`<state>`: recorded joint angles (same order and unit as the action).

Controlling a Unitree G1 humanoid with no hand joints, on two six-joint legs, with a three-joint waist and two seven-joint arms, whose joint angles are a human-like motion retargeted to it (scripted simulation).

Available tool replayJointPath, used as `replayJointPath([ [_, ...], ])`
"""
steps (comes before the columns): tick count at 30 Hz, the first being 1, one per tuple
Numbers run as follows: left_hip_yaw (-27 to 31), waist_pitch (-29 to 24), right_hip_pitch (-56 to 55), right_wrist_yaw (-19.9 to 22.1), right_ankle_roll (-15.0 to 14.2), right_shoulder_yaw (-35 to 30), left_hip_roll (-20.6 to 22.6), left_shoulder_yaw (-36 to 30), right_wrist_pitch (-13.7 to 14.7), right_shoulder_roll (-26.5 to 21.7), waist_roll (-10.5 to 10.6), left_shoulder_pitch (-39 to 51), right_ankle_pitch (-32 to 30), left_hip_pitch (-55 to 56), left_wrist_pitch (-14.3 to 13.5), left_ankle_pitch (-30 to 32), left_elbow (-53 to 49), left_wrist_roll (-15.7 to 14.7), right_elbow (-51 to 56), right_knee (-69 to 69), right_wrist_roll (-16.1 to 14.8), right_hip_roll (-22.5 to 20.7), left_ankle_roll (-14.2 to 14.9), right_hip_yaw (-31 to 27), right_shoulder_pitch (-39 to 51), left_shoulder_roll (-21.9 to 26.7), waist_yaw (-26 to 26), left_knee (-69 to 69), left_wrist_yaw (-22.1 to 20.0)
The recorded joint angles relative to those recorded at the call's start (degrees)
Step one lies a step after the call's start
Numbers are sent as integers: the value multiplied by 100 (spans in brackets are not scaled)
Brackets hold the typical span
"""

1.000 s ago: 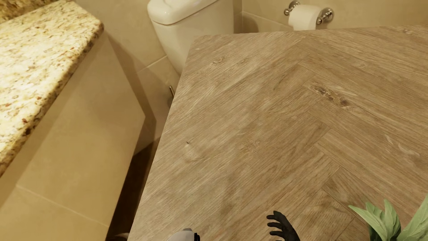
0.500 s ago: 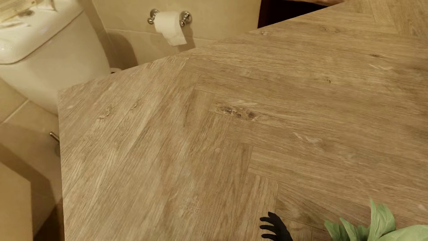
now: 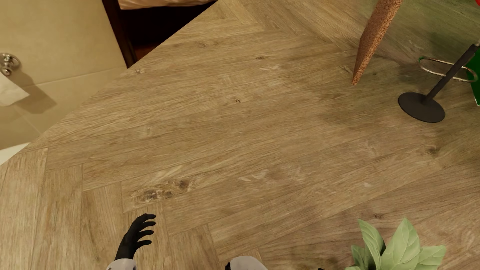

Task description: Circle the plant

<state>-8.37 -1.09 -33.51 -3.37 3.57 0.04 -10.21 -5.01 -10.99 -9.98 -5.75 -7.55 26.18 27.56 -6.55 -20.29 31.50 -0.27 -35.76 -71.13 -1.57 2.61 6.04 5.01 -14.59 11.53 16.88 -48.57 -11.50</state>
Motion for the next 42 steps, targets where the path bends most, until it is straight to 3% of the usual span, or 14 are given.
replayJointPath([
  [4,1005,-73,722,588,-5,-604,56,-91,411,-151,430,173,293,430,520,710,294,364,-622,1656,129,-309,335,-209,-44,-415,-814,-2251,554],
  [7,1185,-62,1534,842,-163,-296,147,398,660,184,1079,-855,616,745,816,-587,459,754,57,2193,-28,-651,449,-737,334,-101,-1148,-435,951],
  [10,479,-101,1043,88,519,-415,12,262,599,274,606,-528,-78,-223,592,-122,577,412,-152,491,-250,-249,211,-383,430,292,-583,229,681],
  [13,47,76,642,-49,-17,-304,-125,-194,0,-33,-17,637,436,-904,544,-520,-300,-3,-73,1408,-187,77,464,57,-420,-241,-86,-163,95],
  [15,964,31,1114,513,89,-695,78,-257,-152,-301,186,612,940,176,-156,479,285,-8,-812,1573,-6,-242,603,-161,-554,-528,-370,-2175,205],
  [18,1018,-187,1844,1178,21,-253,223,288,-299,134,770,-458,1383,1324,-139,-130,441,293,130,1587,-43,-621,671,-551,-159,-38,-966,-792,640],
  [20,728,-224,1262,982,465,-359,183,261,-35,261,630,-528,246,983,105,-34,710,273,-360,-180,-101,-502,-137,-615,552,464,-606,-741,572],
  [25,204,-106,159,182,129,-330,-125,-151,361,5,-83,824,54,-466,55,-46,-111,-8,-168,1529,168,20,483,-128,-358,-271,111,-845,-39],
  [26,705,-128,395,332,135,-731,-39,-475,454,-250,86,947,286,84,-114,1058,176,137,-740,1540,326,-170,530,-178,-307,-357,-151,-2097,101],
  [30,974,-129,1740,837,88,-458,705,286,536,81,1006,-631,878,1383,282,-39,426,788,-53,2226,192,-727,362,-763,244,-189,-1242,-1372,900],
  [32,706,-175,1697,716,248,-434,512,344,561,170,1250,-836,676,1224,272,729,739,631,79,1021,-25,-920,381,-868,843,126,-1259,-226,898],
  [34,116,-268,906,283,143,-274,366,340,540,239,749,-483,-564,629,216,109,636,284,-197,-283,-166,-330,-589,-319,841,308,-881,-318,461],
  [38,-62,-57,276,190,-187,-444,-41,-259,172,-332,51,812,148,-43,246,-255,-45,48,-486,1480,152,92,17,-194,-240,-370,-132,-1292,-125],
  [42,1192,23,1446,943,-302,-332,384,179,12,130,724,-525,737,1096,-240,-183,517,521,-103,2080,-193,-556,427,-596,100,-161,-1106,-1078,731],
])
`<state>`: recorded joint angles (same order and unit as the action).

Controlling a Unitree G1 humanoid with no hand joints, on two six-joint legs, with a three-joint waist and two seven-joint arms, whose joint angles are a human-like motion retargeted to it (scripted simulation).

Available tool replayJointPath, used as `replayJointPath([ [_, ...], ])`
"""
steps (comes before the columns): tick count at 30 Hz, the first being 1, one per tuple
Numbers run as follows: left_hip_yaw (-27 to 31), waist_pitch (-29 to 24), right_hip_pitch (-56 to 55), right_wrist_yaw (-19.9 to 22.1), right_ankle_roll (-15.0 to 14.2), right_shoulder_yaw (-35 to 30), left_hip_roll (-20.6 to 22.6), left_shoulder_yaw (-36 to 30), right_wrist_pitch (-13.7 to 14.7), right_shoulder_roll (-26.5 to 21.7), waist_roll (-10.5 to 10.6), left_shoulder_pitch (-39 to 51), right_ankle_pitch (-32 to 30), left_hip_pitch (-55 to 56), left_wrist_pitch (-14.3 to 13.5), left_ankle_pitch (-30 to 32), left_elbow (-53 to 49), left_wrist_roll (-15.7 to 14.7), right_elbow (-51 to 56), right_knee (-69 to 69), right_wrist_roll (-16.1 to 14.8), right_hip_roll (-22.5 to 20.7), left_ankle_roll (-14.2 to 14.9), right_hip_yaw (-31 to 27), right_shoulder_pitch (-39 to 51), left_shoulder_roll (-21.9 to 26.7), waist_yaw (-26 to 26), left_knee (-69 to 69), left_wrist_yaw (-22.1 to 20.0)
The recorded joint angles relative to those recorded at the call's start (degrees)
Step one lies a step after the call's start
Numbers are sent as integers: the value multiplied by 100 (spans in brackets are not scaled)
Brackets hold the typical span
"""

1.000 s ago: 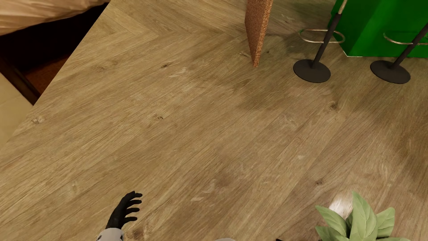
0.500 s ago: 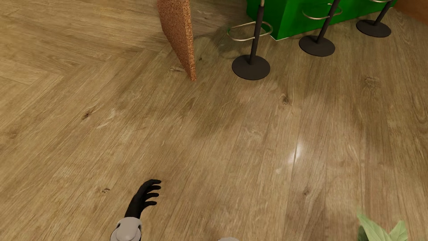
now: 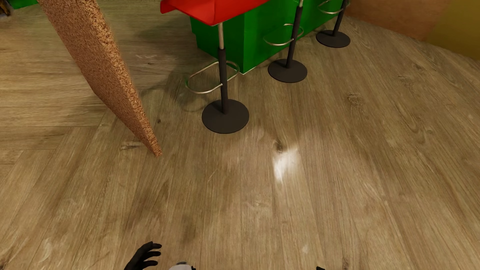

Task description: Circle the plant

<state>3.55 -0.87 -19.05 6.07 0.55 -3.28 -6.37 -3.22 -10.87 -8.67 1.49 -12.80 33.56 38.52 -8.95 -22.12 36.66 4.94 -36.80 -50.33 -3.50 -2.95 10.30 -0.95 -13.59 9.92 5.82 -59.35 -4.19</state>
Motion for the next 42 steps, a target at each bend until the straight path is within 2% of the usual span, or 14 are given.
replayJointPath([
  [2,-498,-39,-246,-334,530,-218,-64,21,365,397,-222,-47,-239,-493,445,36,384,-17,123,-1240,22,154,-778,-6,353,543,232,606,192],
  [5,-1144,-122,-901,-1241,219,206,-233,-45,652,-142,-662,655,-433,-1784,921,-441,-406,-445,10,-1912,-266,217,-506,667,-197,312,1154,1255,-342],
  [8,-913,-18,-1157,-738,456,-241,-123,-312,400,-258,-929,1694,-743,-1865,282,-5,-322,-655,-163,-439,-120,473,-149,505,-608,-299,1260,-181,-629],
  [11,-19,-69,-451,-60,432,-39,184,-219,76,-243,-49,413,-146,-308,-52,126,5,-175,-283,-241,-62,-20,78,274,-270,-153,190,-997,-32],
  [14,-87,-52,362,-201,309,17,63,307,68,-109,624,-588,363,243,790,207,93,214,194,-66,154,-312,288,-258,783,190,-226,668,388],
  [16,-671,-299,-252,-715,465,-63,-49,223,381,100,191,-86,-524,-391,878,178,97,-126,66,-1787,233,104,-462,43,758,478,33,681,105],
  [20,-1055,-290,-927,-953,452,-1,-385,-273,495,-319,-743,1363,-166,-1331,458,-259,-484,-515,15,-707,344,425,-183,539,-655,-187,1237,2,-932],
  [25,-217,-202,90,181,404,-120,-36,2,-237,71,-32,206,230,130,-93,290,-69,108,260,-984,-196,-331,246,40,53,145,236,291,-101],
  [28,-919,-126,-1025,-532,404,-93,-148,164,9,-24,-415,228,-1258,-962,451,-436,16,-171,-59,-2610,-444,231,-530,499,298,495,674,568,-188],
  [34,-201,-530,-536,-575,243,-492,418,-15,124,-240,-219,900,-466,-586,389,91,-99,-610,-131,-924,574,337,-211,592,192,52,-134,35,-123],
  [37,-390,-729,-1449,-298,-114,-98,612,538,297,-57,3,341,-1962,-842,768,147,79,-187,210,-2162,961,264,-1171,236,311,389,-359,897,53],
  [38,-523,-801,-1646,-412,659,178,565,402,450,23,-69,294,-1482,-920,953,211,-185,-120,204,-1172,1056,423,-946,-19,314,248,-316,591,-17],
  [39,-497,-728,-1521,-531,-64,62,533,125,619,-93,-29,476,-1253,-648,1058,540,-159,-63,-114,-279,1178,635,-583,-81,329,-59,-334,-116,-64],
  [42,-263,-619,-850,-681,70,-97,507,220,967,-132,239,569,-1047,-217,1025,-219,-305,-184,45,52,869,449,116,131,309,-60,-634,-99,204],
])
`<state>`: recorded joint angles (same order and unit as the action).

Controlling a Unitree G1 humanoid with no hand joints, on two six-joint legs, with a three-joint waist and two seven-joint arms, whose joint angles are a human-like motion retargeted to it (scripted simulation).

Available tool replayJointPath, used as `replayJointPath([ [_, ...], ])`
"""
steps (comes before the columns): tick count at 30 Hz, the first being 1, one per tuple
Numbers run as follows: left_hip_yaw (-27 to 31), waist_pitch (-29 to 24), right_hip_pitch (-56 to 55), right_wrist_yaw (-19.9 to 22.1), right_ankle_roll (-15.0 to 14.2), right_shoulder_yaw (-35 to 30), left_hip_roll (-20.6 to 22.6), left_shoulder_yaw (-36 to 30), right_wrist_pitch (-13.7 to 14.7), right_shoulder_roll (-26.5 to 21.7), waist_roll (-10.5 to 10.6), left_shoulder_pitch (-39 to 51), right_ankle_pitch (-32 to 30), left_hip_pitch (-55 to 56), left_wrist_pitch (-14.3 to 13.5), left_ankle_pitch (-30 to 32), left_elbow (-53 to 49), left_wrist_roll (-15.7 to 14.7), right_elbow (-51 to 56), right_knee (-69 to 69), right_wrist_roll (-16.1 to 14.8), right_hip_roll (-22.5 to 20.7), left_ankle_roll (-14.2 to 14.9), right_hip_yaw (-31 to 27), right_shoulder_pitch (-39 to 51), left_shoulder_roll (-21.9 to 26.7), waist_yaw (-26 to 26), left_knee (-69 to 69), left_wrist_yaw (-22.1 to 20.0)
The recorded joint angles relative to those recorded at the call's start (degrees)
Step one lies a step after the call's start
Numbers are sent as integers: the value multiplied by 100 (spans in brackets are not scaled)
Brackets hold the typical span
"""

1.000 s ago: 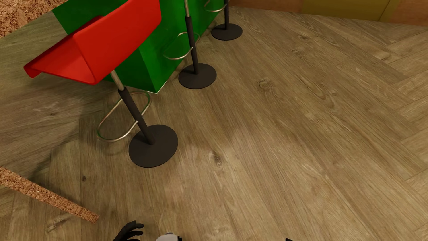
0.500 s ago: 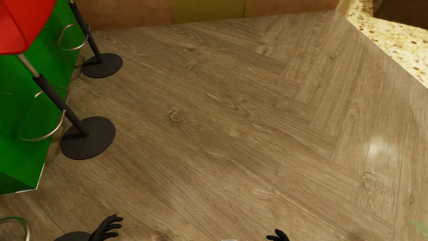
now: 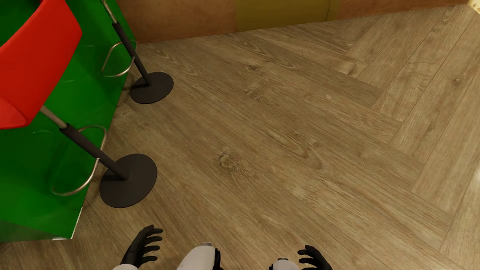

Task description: Circle the plant

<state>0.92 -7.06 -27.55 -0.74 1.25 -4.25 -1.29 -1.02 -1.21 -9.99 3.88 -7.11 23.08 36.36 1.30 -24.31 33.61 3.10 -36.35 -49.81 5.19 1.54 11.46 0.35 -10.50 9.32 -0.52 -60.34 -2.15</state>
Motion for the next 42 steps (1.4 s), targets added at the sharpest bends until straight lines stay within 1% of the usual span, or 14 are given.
replayJointPath([
  [3,-204,153,-276,-67,14,-105,-184,126,202,83,236,52,-807,-66,-614,1203,401,-140,589,-1182,-521,-234,12,196,-130,267,160,1544,270],
  [6,-430,526,-661,-355,-199,63,-70,-183,-32,-115,-502,-53,-277,-232,-847,1542,35,-354,-26,-695,-632,-14,-1581,-167,-119,156,271,1617,-111],
  [11,-107,654,-213,-261,-217,171,-100,-50,-877,9,-558,-391,-759,-316,-120,882,149,245,-15,285,-698,50,-490,17,3,258,188,1510,202],
  [14,-114,480,-19,-297,-180,30,-19,-42,-616,-12,-391,-405,-536,-622,-38,1450,177,8,-95,488,-801,91,-1136,48,49,259,160,2026,424],
  [15,-97,490,-75,-320,240,124,-10,-147,-479,-59,-402,-408,-223,-625,-104,1643,203,-136,-38,302,-802,54,-1126,22,46,331,113,2131,401],
  [17,-91,466,-4,-291,-601,223,-65,-71,-240,-267,-438,-500,-230,-609,-111,1272,-5,-349,-104,347,-673,108,-716,39,-44,177,-40,1989,224],
  [20,-4,634,12,-78,-242,336,-124,-131,-240,-97,-311,-196,-1016,-414,42,8,-38,-330,-165,687,-460,2,-735,40,-203,-25,-42,1086,268],
  [23,-28,676,55,-232,-225,134,-212,-100,-347,2,-120,-181,-783,-658,-357,931,90,-119,-80,653,-640,-41,-845,88,-403,270,307,1524,595],
  [26,-64,708,-54,-277,178,58,-49,-172,-498,21,-461,-297,132,-885,-398,1502,58,-76,-118,318,-717,50,-933,4,-391,283,160,2031,597],
  [30,46,673,47,-299,-385,378,-39,-73,-553,100,-513,-361,-770,-568,151,33,108,-286,80,881,-843,110,-894,138,-258,99,122,1496,381],
  [36,-34,688,-35,-238,-35,120,9,-153,-577,-52,-729,-274,884,-527,-455,1504,263,-167,131,-615,-698,47,-1200,-213,-504,368,199,2200,440],
  [38,-80,701,621,29,-1096,201,-104,-43,-683,-381,-818,-462,980,-141,-176,751,236,-193,46,-308,-859,227,-715,-185,-342,186,-450,1922,142],
  [39,-14,754,588,129,-499,487,-132,-50,-641,-418,-655,-656,315,108,4,144,173,-211,-114,-82,-812,234,-483,-17,-406,9,-767,1204,9],
  [42,39,1017,483,157,-498,366,-223,194,-492,-50,-158,-803,-15,-275,345,-189,234,-188,87,280,-303,211,-46,20,-512,284,-580,172,-48],
])
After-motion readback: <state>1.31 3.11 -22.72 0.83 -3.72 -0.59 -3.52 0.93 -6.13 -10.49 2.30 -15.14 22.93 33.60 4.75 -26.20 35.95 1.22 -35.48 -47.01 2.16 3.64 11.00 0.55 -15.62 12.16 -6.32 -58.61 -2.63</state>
